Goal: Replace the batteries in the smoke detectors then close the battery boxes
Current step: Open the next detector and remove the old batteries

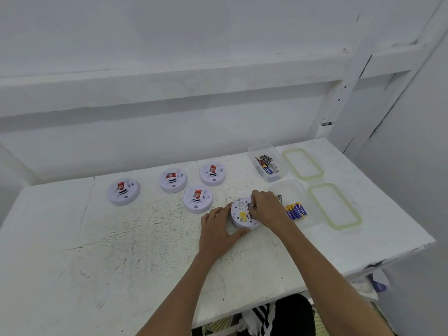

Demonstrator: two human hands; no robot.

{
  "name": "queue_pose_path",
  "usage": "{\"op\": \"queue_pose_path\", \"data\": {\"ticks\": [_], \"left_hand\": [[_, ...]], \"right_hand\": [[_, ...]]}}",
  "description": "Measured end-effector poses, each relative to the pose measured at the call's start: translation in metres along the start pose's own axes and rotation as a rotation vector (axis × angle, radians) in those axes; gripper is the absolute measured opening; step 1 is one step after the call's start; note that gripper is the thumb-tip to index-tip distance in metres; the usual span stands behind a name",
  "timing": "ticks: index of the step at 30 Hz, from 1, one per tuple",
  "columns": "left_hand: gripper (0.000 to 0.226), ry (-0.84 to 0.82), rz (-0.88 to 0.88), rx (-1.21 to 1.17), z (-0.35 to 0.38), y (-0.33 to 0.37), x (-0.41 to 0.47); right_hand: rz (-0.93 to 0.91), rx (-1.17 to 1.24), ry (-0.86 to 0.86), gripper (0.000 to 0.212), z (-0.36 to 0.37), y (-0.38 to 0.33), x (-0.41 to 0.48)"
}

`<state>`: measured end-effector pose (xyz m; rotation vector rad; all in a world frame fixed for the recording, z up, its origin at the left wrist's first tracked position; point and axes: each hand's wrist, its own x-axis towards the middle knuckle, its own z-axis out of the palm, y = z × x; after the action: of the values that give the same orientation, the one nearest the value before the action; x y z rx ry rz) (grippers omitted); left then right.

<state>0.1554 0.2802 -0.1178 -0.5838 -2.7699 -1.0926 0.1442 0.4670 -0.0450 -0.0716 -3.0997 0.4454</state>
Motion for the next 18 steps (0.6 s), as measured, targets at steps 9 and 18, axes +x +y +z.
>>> {"op": "queue_pose_path", "data": {"ticks": [9, 18], "left_hand": [[0.083, -0.052, 0.1, 0.086, 0.0018, -0.0023, -0.0021], [0.085, -0.042, 0.099, 0.072, 0.0024, -0.001, -0.0027]], "right_hand": [[-0.031, 0.026, -0.023, 0.017, -0.0021, -0.0043, 0.0011], [-0.024, 0.11, 0.102, 0.017, 0.0044, -0.0031, -0.0077]]}}
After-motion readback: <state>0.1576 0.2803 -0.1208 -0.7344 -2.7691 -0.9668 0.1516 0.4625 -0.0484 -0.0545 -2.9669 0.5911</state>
